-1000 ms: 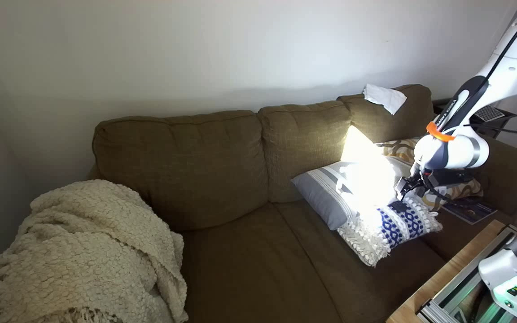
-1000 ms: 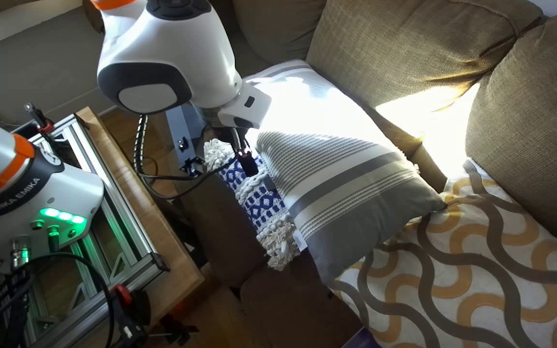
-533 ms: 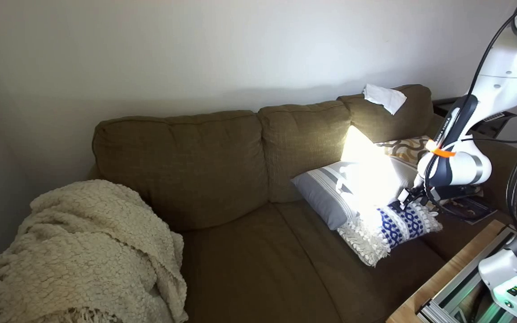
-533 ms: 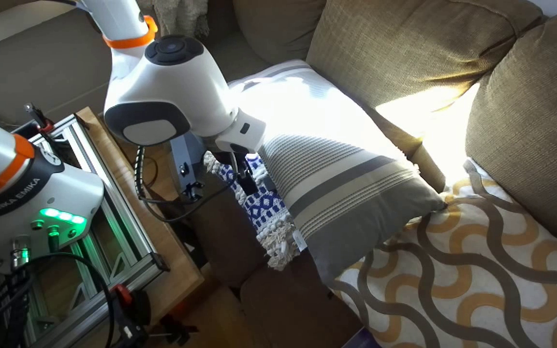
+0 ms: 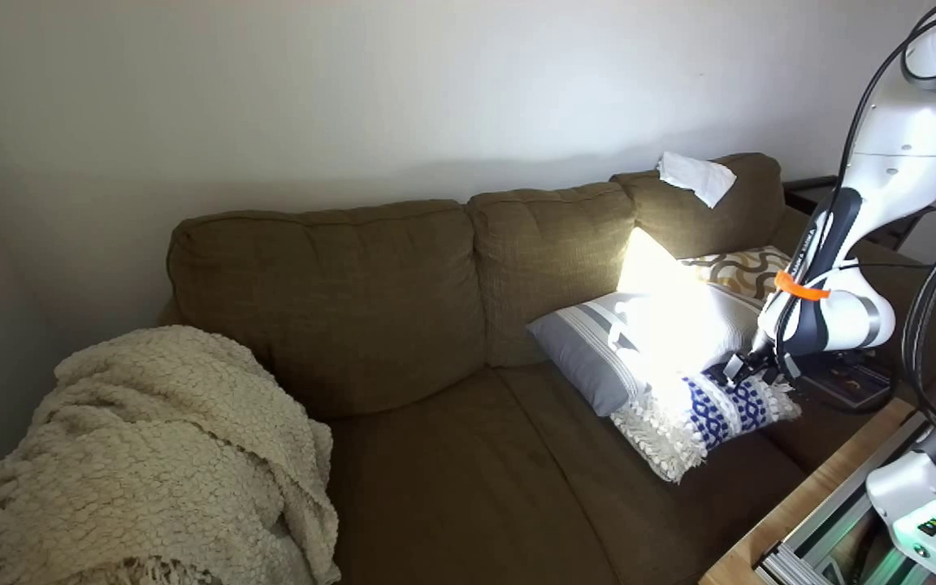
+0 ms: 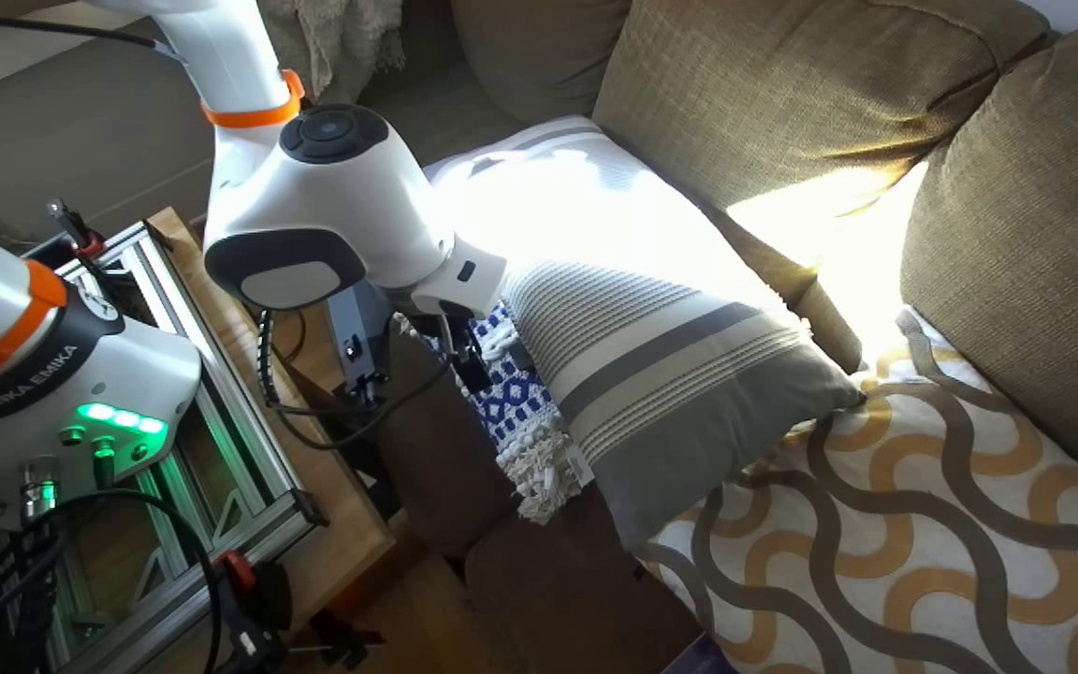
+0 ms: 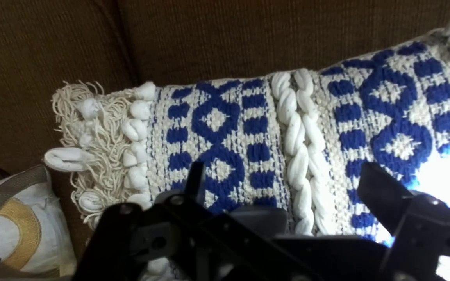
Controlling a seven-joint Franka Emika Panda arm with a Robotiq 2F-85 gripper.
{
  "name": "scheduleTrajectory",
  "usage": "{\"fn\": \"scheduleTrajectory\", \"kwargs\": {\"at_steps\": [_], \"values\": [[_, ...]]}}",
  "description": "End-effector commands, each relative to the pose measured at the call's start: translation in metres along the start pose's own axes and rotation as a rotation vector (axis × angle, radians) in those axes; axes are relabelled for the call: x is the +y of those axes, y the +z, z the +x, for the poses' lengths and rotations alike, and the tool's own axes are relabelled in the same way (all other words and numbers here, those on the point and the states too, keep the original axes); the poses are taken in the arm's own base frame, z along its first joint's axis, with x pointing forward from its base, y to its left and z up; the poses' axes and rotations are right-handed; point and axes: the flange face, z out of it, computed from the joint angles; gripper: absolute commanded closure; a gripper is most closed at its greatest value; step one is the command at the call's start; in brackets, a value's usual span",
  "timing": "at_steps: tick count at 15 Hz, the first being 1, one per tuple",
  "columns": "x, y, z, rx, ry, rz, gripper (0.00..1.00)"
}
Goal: Put the remote on top of the pillows
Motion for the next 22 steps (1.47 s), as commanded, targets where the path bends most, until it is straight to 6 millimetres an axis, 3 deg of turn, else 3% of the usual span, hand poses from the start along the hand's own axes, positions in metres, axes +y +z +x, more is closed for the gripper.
{"fn": "scheduleTrajectory", "kwargs": {"at_steps": [1,10,22], "values": [[0.005,0.004,0.003,0.004,0.013,-0.018,0.00],[0.010,0.017,0.017,0.083,0.012,-0.090,0.00],[-0.004,0.046,0.024,0.212,-0.026,-0.086,0.00]]}}
